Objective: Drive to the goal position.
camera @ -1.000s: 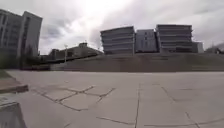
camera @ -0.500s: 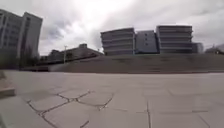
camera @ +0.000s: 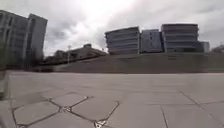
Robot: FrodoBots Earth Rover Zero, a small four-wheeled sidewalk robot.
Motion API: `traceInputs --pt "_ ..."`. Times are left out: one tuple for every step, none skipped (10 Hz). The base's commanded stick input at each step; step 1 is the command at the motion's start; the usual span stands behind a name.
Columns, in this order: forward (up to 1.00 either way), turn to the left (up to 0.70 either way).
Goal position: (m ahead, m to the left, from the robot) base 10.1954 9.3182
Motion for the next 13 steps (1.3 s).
traceInputs --pt "1.0 0.1" --pt "1.0 0.01" --pt "1.0 0.0" --pt "1.0 0.0" --pt "1.0 0.0" --pt "1.0 0.0" --pt "1.0 0.0" --pt "1.0 0.0" --pt "1.0 0.0" --pt "1.0 0.19" --pt "1.0 0.4" --pt "1.0 0.4" --pt "1.0 0.4"
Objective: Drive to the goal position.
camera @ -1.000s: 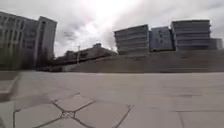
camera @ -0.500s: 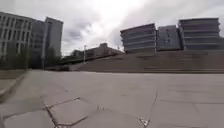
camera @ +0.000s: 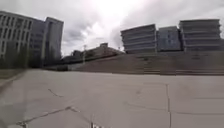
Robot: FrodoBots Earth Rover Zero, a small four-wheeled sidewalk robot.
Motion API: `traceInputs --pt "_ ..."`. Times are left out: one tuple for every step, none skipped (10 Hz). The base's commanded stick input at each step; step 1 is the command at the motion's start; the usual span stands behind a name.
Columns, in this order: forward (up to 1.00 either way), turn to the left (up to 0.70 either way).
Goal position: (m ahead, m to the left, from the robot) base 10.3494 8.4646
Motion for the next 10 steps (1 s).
traceInputs --pt "1.0 0.4" --pt "1.0 0.4" --pt "1.0 0.4" --pt "1.0 0.4" --pt "1.0 0.4" --pt "1.0 0.37" --pt "1.0 0.18" --pt "1.0 0.03" --pt "1.0 0.02" --pt "1.0 0.02"
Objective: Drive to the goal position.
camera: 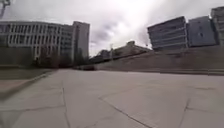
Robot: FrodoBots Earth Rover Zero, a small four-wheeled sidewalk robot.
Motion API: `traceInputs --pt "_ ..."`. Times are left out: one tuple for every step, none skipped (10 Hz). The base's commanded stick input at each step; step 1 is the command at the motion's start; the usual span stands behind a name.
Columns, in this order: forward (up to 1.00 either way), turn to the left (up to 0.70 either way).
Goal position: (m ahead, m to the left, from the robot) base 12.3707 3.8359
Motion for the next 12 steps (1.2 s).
traceInputs --pt "1.0 0.02" --pt "1.0 0.03" --pt "1.0 0.4" --pt "1.0 0.4" --pt "1.0 0.4" --pt "1.0 0.4" --pt "1.0 0.4" --pt "1.0 0.4" --pt "1.0 0.36" --pt "1.0 0.26" --pt "1.0 0.03" --pt "1.0 0.0"
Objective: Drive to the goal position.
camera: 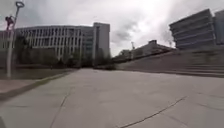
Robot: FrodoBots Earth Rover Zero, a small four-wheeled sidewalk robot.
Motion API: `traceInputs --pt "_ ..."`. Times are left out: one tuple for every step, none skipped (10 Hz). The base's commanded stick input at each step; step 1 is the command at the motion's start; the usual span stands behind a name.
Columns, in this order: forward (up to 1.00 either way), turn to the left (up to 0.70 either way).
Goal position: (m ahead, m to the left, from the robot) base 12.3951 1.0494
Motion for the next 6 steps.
traceInputs --pt "1.0 0.0" --pt "1.0 0.0" --pt "1.0 0.0" --pt "1.0 0.0" --pt "1.0 0.0" --pt "1.0 0.0"
